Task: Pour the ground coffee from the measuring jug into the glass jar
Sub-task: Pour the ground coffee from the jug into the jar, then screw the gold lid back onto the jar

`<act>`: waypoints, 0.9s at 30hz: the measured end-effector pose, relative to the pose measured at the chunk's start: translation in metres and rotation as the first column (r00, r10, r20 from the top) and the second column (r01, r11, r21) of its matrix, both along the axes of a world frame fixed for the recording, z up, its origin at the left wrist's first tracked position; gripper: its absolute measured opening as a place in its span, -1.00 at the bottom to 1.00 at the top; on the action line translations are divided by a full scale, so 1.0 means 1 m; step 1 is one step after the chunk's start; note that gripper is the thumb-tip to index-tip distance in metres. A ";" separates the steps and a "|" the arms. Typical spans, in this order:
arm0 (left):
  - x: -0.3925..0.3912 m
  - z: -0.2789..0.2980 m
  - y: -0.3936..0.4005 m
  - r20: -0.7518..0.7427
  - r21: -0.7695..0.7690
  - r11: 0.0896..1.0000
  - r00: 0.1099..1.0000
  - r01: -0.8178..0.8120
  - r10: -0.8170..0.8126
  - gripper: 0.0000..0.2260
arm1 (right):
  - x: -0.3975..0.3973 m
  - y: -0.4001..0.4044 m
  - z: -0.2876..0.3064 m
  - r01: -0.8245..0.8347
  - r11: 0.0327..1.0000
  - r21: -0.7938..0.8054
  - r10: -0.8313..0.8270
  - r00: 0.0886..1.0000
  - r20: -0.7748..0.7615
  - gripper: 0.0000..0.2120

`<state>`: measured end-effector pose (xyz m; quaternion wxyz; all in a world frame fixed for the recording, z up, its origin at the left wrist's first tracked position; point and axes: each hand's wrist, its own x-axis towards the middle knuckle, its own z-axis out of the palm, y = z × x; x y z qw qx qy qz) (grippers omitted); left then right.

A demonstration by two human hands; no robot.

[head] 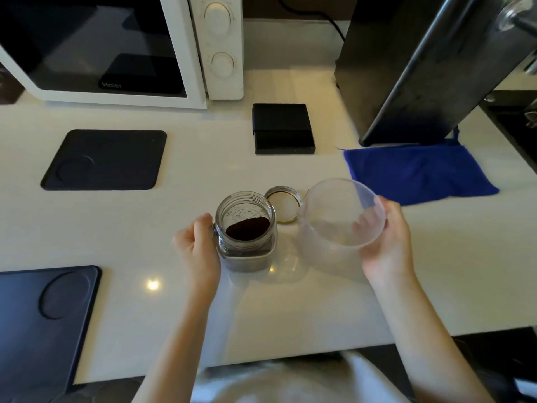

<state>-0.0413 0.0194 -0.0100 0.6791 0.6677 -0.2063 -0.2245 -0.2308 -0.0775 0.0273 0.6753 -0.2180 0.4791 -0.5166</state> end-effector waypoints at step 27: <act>0.011 -0.029 0.063 0.374 0.475 0.860 0.842 0.187 -0.389 -0.32 | 0.023 -0.112 -0.007 -0.988 0.087 0.126 0.424 -0.078 -0.902 -0.45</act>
